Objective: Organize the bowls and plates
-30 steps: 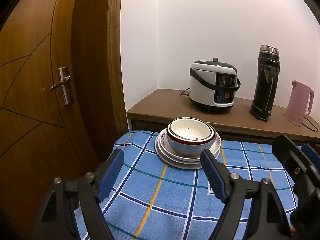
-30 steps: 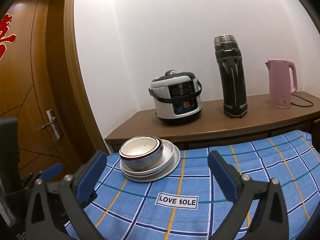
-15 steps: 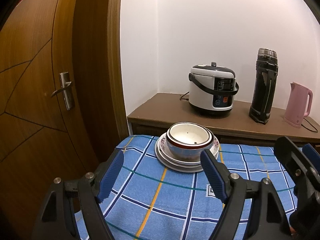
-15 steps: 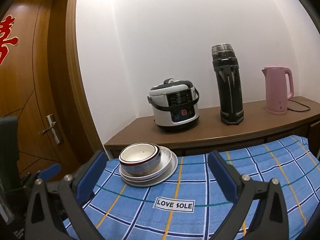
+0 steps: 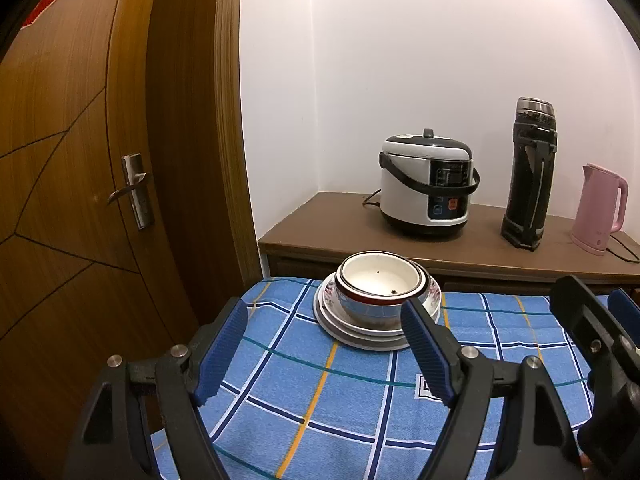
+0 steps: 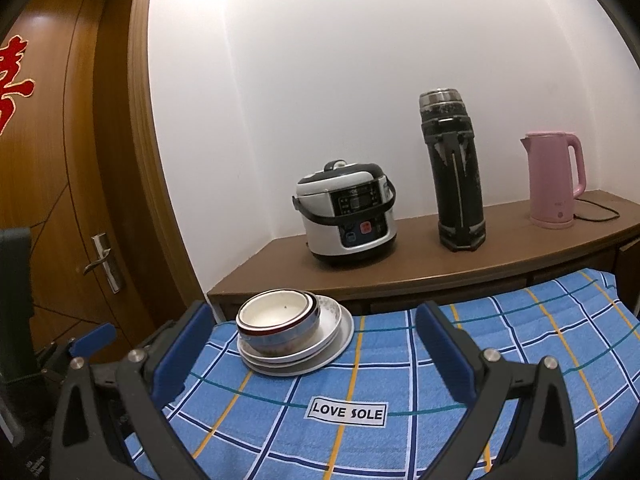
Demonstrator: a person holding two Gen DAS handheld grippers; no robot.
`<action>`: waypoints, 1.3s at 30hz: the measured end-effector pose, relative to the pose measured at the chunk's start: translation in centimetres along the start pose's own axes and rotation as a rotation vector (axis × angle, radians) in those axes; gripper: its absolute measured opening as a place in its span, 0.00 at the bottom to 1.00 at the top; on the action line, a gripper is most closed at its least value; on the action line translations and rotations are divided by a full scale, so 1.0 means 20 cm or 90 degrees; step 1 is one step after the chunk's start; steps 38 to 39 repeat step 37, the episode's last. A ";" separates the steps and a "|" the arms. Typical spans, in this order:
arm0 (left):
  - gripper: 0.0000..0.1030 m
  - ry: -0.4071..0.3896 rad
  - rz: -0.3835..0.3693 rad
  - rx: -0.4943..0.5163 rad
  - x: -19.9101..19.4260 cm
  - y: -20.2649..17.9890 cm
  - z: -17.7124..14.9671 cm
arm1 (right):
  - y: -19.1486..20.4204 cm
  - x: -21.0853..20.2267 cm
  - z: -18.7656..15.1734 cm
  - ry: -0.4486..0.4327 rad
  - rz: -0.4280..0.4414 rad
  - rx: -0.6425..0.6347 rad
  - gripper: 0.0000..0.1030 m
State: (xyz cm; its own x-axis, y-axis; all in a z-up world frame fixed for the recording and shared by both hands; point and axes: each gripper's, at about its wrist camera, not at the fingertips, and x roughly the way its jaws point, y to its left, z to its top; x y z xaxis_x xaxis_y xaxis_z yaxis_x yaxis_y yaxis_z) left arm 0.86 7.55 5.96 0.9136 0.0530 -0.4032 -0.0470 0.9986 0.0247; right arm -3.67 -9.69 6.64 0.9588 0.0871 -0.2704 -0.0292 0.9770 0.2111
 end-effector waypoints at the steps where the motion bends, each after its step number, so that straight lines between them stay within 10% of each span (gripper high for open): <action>1: 0.79 -0.001 0.002 0.001 0.00 0.00 0.00 | 0.00 0.00 0.00 0.001 0.000 0.001 1.00; 39: 0.79 -0.008 0.022 -0.011 0.02 -0.02 0.01 | -0.06 0.00 0.01 0.002 -0.014 -0.001 1.00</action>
